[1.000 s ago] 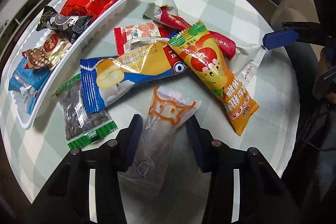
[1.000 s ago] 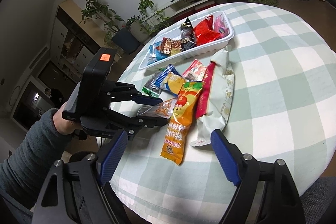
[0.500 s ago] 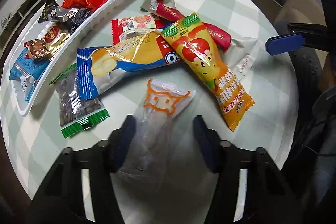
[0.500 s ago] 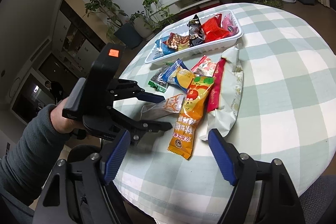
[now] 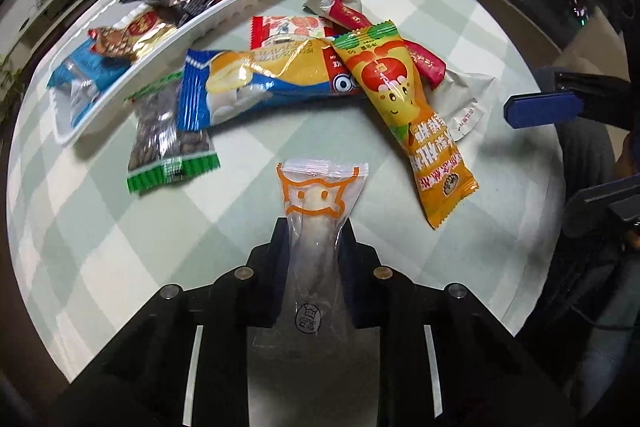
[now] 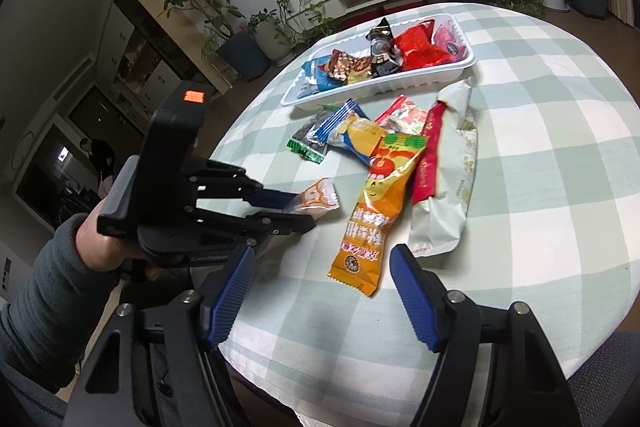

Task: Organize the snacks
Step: 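Lift the clear bag with the left gripper while the right grasps the orange apple-print bar, then carry the clear bag and orange bar into the tray and open both grippers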

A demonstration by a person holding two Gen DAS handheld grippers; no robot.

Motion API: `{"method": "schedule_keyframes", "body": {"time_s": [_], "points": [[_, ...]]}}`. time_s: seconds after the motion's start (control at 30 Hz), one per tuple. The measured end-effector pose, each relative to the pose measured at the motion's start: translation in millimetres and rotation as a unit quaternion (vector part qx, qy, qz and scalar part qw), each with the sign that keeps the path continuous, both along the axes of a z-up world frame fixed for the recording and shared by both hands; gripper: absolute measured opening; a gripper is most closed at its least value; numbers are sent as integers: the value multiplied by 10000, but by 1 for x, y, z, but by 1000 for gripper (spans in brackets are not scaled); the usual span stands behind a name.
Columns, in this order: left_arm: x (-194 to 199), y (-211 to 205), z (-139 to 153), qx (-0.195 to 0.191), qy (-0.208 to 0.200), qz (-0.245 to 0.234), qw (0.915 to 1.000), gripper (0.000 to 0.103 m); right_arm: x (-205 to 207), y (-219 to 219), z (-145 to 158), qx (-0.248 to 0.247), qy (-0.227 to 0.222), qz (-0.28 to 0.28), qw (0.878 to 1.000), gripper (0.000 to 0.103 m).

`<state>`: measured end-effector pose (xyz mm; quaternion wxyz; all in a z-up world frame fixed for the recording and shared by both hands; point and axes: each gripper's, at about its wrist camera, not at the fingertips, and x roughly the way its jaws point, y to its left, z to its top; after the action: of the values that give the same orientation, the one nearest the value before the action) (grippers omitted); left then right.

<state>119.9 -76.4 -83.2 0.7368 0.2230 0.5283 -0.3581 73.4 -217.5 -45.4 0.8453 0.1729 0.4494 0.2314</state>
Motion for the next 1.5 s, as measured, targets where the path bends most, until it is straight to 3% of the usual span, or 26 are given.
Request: {"method": "schedule_keyframes", "body": {"time_s": [0.23,0.43,0.63,0.97,1.2,1.5], "points": [[-18,43,6,-920,187,818,9922,21,9,14,-2,-305,73,-6,9995,64],[-30,84,14,-1732,208,1675,9703,21,26,25,-11,-664,339,-181,9971,63],[-41,102,18,-2286,274,2071,9508,21,45,31,-25,-1003,612,-374,9924,62],[-42,91,13,-2539,389,2300,9387,21,65,39,-39,-1467,678,-514,9855,57],[-43,93,14,-2662,387,2425,9321,21,60,39,-39,-1512,560,-442,9859,25],[-44,98,18,-2837,367,2492,9252,21,45,40,-22,-1128,381,-320,9924,19]]}}
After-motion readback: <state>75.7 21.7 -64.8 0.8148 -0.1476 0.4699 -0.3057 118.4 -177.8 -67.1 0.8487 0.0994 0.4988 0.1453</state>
